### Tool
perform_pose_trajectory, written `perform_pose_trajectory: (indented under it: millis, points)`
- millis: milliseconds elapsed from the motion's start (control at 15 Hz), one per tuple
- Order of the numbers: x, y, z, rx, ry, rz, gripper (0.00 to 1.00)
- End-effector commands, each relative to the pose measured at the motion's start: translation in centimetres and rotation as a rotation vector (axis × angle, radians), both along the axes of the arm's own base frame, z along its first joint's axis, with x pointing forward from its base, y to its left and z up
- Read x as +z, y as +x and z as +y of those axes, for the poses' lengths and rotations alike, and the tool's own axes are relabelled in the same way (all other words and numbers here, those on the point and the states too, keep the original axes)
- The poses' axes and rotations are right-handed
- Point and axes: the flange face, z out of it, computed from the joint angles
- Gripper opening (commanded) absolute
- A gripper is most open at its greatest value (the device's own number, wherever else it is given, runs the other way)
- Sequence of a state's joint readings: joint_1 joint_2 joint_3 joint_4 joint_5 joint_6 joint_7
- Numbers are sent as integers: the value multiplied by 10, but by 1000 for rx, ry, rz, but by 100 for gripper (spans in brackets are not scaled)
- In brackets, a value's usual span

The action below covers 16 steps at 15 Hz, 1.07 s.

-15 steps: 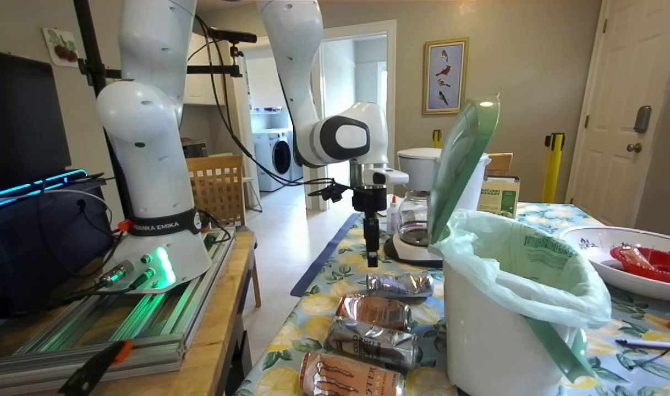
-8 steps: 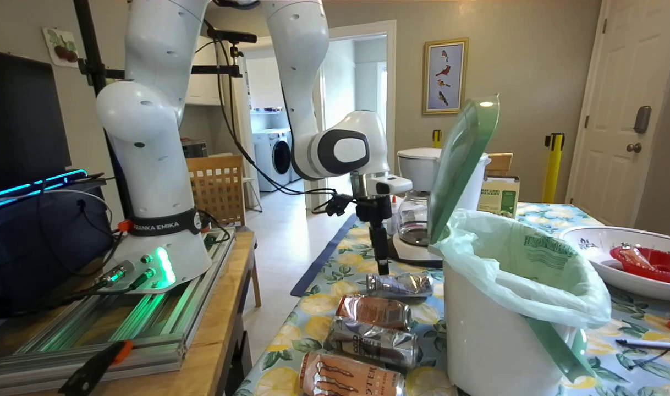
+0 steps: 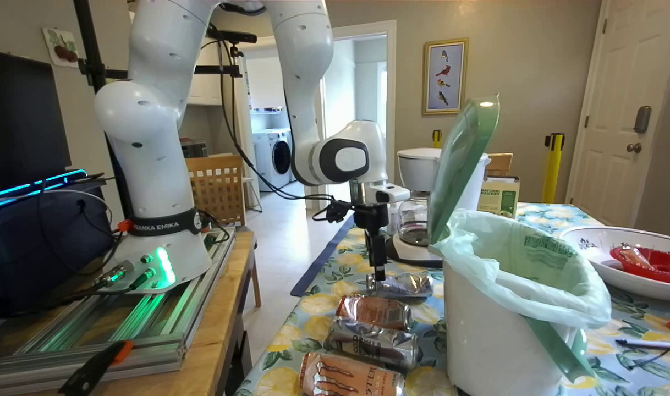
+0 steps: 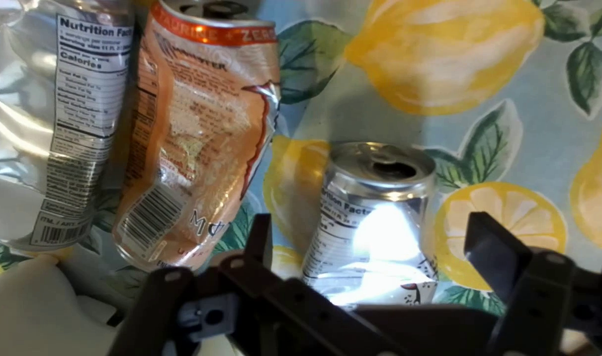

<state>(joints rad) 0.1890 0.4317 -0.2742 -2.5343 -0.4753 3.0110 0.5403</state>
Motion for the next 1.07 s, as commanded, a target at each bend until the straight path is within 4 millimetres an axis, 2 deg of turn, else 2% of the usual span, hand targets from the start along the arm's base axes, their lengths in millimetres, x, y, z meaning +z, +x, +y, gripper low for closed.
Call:
perform_pose_trajectory:
  millis: [0,267,333,467,667,733,1000]
  points:
    - [-13,4,-3,51,6,25,100]
    - [-21,6,-8,75,5,48,100]
    - [-22,7,-10,77,4,53,75]
    - [-23,8,-12,81,4,56,66]
    - [-25,11,-14,85,4,56,42]
    - [-24,12,-14,83,4,53,37]
    - [-19,17,-11,67,12,40,30]
